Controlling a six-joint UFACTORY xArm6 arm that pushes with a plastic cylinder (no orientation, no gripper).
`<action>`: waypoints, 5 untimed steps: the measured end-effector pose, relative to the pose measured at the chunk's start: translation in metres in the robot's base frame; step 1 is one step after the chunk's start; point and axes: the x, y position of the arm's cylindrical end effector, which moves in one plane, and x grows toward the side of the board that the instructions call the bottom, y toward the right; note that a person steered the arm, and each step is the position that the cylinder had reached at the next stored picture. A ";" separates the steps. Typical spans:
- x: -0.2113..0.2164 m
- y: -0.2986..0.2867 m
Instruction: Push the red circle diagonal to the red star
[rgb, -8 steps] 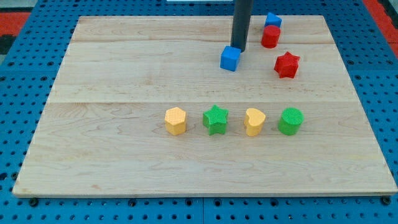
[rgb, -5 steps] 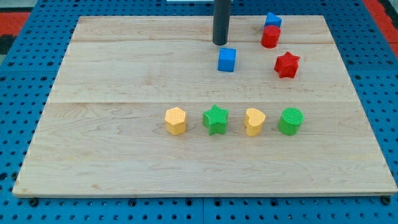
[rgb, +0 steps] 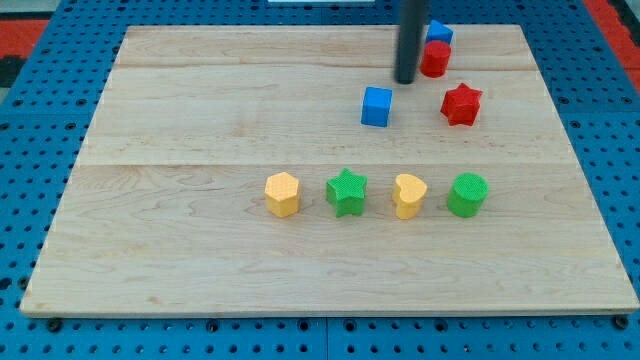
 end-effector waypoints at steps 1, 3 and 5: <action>0.003 0.045; -0.052 0.046; -0.038 -0.076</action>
